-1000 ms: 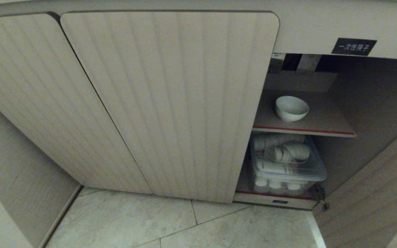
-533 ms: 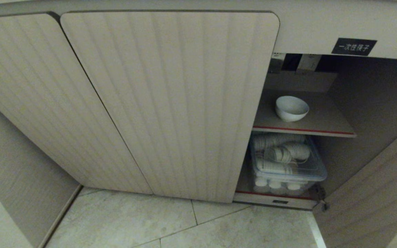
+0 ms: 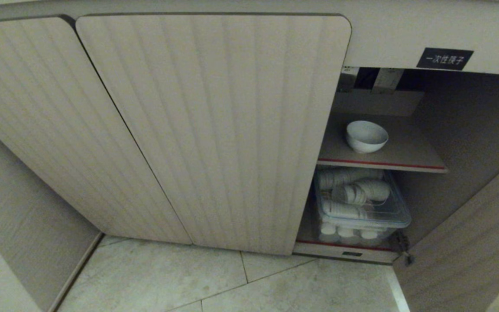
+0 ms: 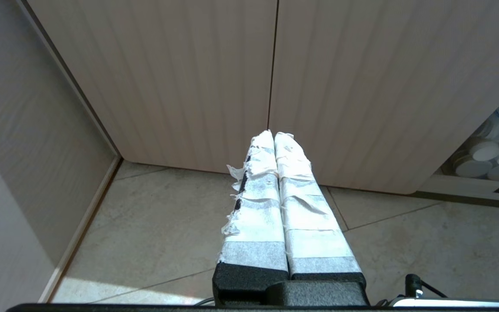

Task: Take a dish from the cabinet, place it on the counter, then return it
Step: Close the cabinet door

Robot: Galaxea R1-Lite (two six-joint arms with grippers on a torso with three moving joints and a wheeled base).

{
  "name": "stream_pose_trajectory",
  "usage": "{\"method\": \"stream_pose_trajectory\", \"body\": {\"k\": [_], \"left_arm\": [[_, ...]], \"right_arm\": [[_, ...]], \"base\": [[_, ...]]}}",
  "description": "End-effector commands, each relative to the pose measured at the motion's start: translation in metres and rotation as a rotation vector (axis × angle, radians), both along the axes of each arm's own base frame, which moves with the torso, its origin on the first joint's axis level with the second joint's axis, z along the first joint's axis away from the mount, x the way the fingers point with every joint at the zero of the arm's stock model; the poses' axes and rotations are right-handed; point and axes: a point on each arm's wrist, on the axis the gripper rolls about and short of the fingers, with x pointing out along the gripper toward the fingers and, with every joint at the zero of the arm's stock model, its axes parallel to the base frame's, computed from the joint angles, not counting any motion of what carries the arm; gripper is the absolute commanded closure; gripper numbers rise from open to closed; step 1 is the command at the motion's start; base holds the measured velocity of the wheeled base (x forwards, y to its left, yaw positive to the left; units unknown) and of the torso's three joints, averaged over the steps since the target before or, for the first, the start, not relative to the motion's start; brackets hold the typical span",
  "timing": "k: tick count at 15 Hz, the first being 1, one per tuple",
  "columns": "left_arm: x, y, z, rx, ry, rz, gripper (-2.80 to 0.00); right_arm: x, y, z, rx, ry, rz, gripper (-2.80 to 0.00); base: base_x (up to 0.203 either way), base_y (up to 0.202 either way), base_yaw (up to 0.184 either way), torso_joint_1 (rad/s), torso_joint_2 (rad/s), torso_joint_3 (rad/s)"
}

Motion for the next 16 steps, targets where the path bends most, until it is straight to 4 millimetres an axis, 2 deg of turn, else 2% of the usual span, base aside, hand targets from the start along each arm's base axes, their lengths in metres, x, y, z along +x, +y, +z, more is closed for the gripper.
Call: {"method": "stream_pose_trajectory", "body": {"k": [1, 16], "left_arm": [[-0.0001, 0.0000, 0.0003, -0.001, -0.002, 0.001, 0.00], [0.0000, 0.0000, 0.0000, -0.001, -0.001, 0.002, 0.00]], "right_arm": [[0.0001, 0.0000, 0.0000, 0.000, 0.001, 0.000, 0.00], [0.0001, 0.0000, 0.0000, 0.000, 0.001, 0.000, 0.00]], "base": [[0.000, 0.000, 0.000, 0.000, 0.00, 0.000], [0.000, 0.000, 0.000, 0.000, 0.00, 0.000]]}}
